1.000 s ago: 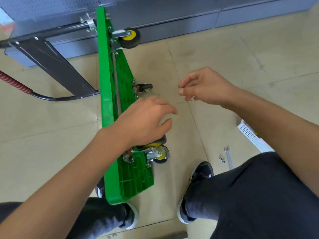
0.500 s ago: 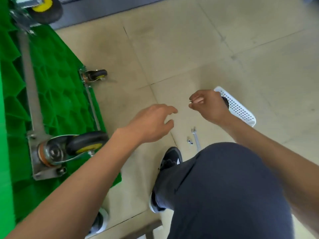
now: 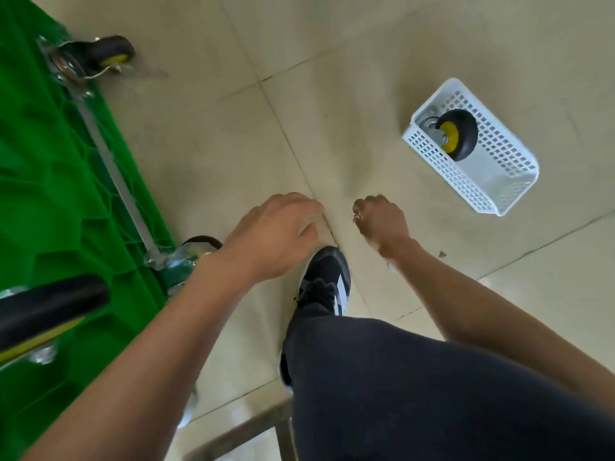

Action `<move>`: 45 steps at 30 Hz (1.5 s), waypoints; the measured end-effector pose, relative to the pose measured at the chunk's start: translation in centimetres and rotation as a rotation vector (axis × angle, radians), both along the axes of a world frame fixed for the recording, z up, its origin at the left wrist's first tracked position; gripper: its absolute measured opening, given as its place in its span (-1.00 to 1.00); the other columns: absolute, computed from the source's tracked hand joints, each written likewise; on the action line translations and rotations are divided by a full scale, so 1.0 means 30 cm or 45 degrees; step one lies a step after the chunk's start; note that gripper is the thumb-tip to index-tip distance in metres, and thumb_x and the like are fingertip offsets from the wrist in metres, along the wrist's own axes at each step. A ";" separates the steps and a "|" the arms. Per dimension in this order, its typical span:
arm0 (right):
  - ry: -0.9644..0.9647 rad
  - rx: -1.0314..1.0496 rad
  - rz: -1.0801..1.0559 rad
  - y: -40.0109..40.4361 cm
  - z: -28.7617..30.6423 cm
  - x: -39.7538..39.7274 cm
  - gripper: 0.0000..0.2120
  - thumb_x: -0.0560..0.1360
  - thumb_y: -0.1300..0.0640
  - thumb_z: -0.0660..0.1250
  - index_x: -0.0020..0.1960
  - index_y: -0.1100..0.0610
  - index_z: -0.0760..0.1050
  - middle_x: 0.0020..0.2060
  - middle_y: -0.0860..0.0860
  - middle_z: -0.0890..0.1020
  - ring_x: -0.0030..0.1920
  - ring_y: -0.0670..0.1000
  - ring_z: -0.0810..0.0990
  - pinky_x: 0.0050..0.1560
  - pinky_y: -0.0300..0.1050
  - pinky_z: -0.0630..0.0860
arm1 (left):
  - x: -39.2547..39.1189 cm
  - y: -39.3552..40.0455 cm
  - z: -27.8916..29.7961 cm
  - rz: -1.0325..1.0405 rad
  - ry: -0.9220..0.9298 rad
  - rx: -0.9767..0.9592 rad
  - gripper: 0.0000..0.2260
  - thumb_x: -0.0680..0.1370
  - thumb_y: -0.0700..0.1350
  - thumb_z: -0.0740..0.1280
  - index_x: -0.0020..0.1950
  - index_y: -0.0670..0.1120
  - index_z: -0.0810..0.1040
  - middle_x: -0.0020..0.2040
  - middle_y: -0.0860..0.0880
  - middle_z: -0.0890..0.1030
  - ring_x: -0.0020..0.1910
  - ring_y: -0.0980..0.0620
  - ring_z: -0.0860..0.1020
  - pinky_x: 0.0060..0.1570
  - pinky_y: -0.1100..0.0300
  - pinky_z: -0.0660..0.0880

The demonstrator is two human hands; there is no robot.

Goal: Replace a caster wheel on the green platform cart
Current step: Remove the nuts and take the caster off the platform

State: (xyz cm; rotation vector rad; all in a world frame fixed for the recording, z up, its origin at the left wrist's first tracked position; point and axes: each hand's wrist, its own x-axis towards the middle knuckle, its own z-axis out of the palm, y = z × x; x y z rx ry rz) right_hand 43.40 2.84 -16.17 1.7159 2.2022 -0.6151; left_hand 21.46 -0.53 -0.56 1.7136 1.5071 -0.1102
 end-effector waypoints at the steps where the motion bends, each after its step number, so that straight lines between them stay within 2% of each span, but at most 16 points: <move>1: -0.007 0.001 -0.001 -0.005 -0.021 -0.001 -0.86 0.58 0.26 0.25 0.05 0.14 0.57 -0.08 0.10 0.61 0.01 0.17 0.55 -0.14 -0.04 0.44 | 0.002 -0.006 -0.013 0.006 0.004 -0.024 -0.64 0.66 -0.02 0.17 0.46 0.05 0.43 0.46 0.07 0.41 0.43 0.02 0.35 0.38 0.02 0.33; 4: -0.014 -0.007 -0.003 -0.019 -0.066 -0.006 -0.84 0.53 0.34 0.26 0.03 0.16 0.55 -0.08 0.11 0.59 0.01 0.19 0.55 -0.14 -0.04 0.44 | 0.012 -0.019 -0.043 0.004 0.030 -0.113 -0.73 0.65 -0.06 0.18 0.31 -0.06 0.52 0.31 0.00 0.51 0.30 -0.06 0.43 0.27 -0.05 0.41; 7: 0.004 -0.021 -0.027 -0.027 -0.089 -0.013 -0.82 0.51 0.38 0.26 0.00 0.16 0.55 -0.08 0.10 0.57 -0.01 0.18 0.53 -0.13 0.02 0.52 | 0.014 -0.023 -0.062 -0.005 0.041 -0.151 -0.74 0.64 -0.09 0.17 0.25 -0.16 0.52 0.24 -0.09 0.54 0.24 -0.12 0.46 0.22 -0.12 0.43; 10: 0.010 -0.011 -0.039 -0.024 -0.090 -0.019 -0.83 0.51 0.37 0.28 0.01 0.16 0.54 -0.05 0.09 0.56 -0.01 0.17 0.53 -0.16 0.00 0.49 | 0.010 -0.020 -0.067 0.020 0.026 -0.136 -0.75 0.64 -0.09 0.18 0.22 -0.17 0.52 0.22 -0.10 0.55 0.21 -0.11 0.47 0.21 -0.14 0.44; 13: 0.020 0.009 -0.046 -0.023 -0.065 -0.018 -0.85 0.53 0.32 0.27 0.04 0.16 0.55 -0.02 0.10 0.57 0.02 0.18 0.54 -0.15 -0.01 0.49 | 0.012 -0.022 -0.055 0.026 0.002 -0.105 -0.74 0.64 -0.09 0.18 0.28 -0.11 0.53 0.28 -0.04 0.53 0.26 -0.09 0.45 0.25 -0.09 0.42; 17: 0.039 0.058 -0.086 -0.016 0.036 -0.022 -0.85 0.51 0.31 0.27 0.00 0.13 0.54 -0.09 0.07 0.58 0.00 0.16 0.54 -0.12 0.03 0.54 | 0.006 -0.032 -0.005 0.061 -0.051 -0.050 -0.65 0.66 -0.03 0.18 0.44 0.06 0.45 0.45 0.09 0.42 0.43 0.02 0.33 0.38 0.06 0.30; 21: 0.107 0.117 -0.092 0.038 0.217 -0.036 -0.82 0.53 0.23 0.30 0.12 0.14 0.56 -0.01 0.09 0.62 0.04 0.16 0.56 -0.03 0.07 0.56 | 0.003 -0.045 0.084 0.064 -0.021 0.040 -0.64 0.66 0.01 0.17 0.46 0.12 0.40 0.49 0.11 0.38 0.47 0.05 0.29 0.43 0.06 0.26; 24: 0.201 0.238 -0.092 0.078 0.397 -0.059 -0.76 0.59 0.20 0.21 0.19 0.10 0.57 0.05 0.09 0.64 0.05 0.18 0.60 0.01 0.08 0.57 | -0.005 -0.057 0.187 0.091 -0.027 0.160 -0.65 0.65 0.04 0.18 0.45 0.12 0.42 0.47 0.11 0.41 0.45 0.04 0.33 0.42 0.03 0.30; 27: 0.369 0.283 -0.096 0.110 0.610 -0.095 -0.76 0.61 0.16 0.21 0.19 0.10 0.59 0.05 0.08 0.67 0.03 0.15 0.62 0.03 0.02 0.56 | -0.028 -0.068 0.304 0.100 -0.015 0.275 -0.65 0.64 0.05 0.18 0.43 0.11 0.44 0.45 0.08 0.44 0.43 0.01 0.36 0.41 -0.01 0.33; 31: 0.709 0.019 -0.128 0.134 0.935 -0.175 -0.86 0.57 0.13 0.33 0.03 0.06 0.66 -0.07 -0.03 0.70 -0.09 0.01 0.69 -0.07 -0.14 0.55 | -0.084 -0.120 0.494 0.147 -0.025 0.398 -0.58 0.57 0.12 0.12 0.40 0.11 0.47 0.39 0.06 0.49 0.39 -0.01 0.42 0.36 -0.06 0.38; 33: 0.839 -0.084 -0.105 0.126 1.090 -0.236 -0.89 0.56 0.13 0.36 0.02 0.06 0.66 -0.10 -0.04 0.71 -0.15 -0.02 0.71 -0.16 -0.25 0.51 | -0.122 -0.157 0.592 0.130 -0.006 0.470 -0.60 0.60 0.08 0.14 0.41 0.07 0.48 0.39 0.05 0.50 0.37 -0.02 0.43 0.36 -0.02 0.38; 36: 0.960 -0.054 -0.010 0.091 1.282 -0.345 -0.90 0.56 0.14 0.38 0.03 0.10 0.66 -0.12 -0.01 0.72 -0.17 -0.03 0.71 -0.17 -0.30 0.51 | -0.203 -0.212 0.714 0.123 0.073 0.587 -0.66 0.64 0.02 0.20 0.41 0.06 0.48 0.38 0.06 0.51 0.37 0.00 0.43 0.34 0.03 0.39; 39: 0.975 0.013 0.146 0.029 1.418 -0.455 -0.88 0.57 0.10 0.38 0.05 0.08 0.66 -0.13 -0.05 0.72 -0.17 -0.07 0.71 -0.14 -0.24 0.50 | -0.311 -0.266 0.809 0.132 0.153 0.650 -0.65 0.62 0.02 0.21 0.40 0.06 0.49 0.35 0.03 0.55 0.34 -0.05 0.47 0.28 -0.05 0.45; 45: 0.828 0.067 0.418 -0.113 1.560 -0.632 -0.83 0.59 0.05 0.35 0.11 0.07 0.66 -0.13 -0.07 0.68 -0.12 -0.10 0.64 0.03 -0.10 0.56 | -0.532 -0.405 0.933 0.163 0.307 0.763 -0.65 0.57 -0.02 0.18 0.31 0.01 0.57 0.25 -0.03 0.60 0.27 -0.11 0.51 0.22 -0.06 0.47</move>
